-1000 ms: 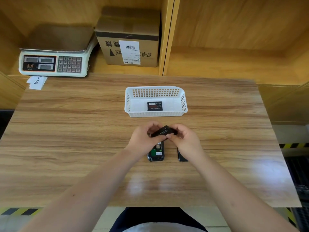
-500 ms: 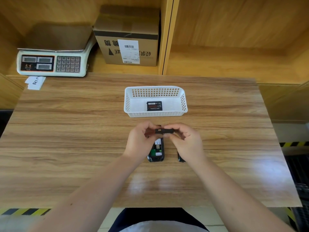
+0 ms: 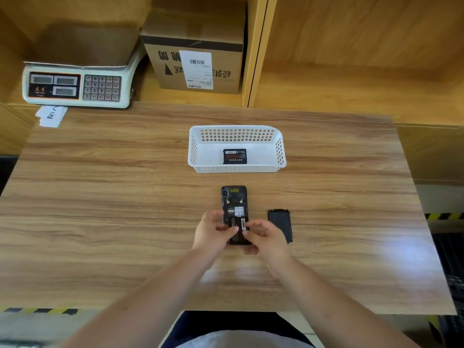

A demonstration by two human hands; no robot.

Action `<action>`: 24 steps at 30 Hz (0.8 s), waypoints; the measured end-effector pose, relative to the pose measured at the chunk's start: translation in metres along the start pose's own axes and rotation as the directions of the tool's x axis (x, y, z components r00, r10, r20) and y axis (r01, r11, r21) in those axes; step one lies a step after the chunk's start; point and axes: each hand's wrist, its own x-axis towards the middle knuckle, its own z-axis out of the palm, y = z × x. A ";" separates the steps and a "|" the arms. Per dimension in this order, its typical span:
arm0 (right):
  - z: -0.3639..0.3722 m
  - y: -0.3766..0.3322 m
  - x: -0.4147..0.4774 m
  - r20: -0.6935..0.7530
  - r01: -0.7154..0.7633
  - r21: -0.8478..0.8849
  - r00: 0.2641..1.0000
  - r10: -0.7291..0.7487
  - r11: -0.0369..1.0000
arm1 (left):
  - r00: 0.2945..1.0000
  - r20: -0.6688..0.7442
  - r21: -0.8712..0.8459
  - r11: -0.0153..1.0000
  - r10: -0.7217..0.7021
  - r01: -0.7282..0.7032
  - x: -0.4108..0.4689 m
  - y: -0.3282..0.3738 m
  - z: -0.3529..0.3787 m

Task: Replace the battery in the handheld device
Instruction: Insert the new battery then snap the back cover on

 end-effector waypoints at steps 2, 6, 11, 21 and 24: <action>0.002 0.008 0.003 0.013 -0.059 0.066 0.998 0.058 0.996 | 0.998 0.019 -0.070 0.996 -0.054 0.055 0.001 -0.011 0.002; 0.001 0.016 0.010 0.049 -0.088 0.100 0.995 0.084 0.991 | 0.997 0.052 -0.121 0.990 -0.064 0.070 0.003 -0.022 0.003; -0.005 0.017 0.011 0.159 -0.056 0.029 0.986 0.051 0.998 | 0.997 0.068 0.000 1.000 0.026 -0.026 0.000 -0.025 0.002; 0.013 0.003 0.027 0.026 0.061 -0.195 0.998 -0.057 0.979 | 0.981 0.033 0.231 0.954 0.190 -0.192 0.017 -0.019 -0.005; 0.015 0.003 0.033 -0.024 0.059 -0.303 0.997 -0.069 0.951 | 0.978 0.035 0.245 0.947 0.204 -0.207 0.022 -0.017 -0.005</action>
